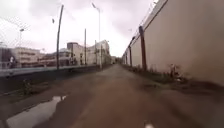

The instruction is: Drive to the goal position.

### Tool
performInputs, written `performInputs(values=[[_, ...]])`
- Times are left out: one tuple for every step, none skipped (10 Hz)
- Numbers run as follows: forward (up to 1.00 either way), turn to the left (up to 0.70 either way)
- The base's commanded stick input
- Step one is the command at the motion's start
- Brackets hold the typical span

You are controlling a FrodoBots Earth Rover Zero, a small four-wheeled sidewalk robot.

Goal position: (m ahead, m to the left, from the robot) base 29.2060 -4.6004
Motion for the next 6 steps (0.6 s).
performInputs(values=[[0.85, 0.00], [0.85, 0.00], [0.85, 0.00], [0.85, 0.00], [0.85, 0.00], [0.85, 0.00]])
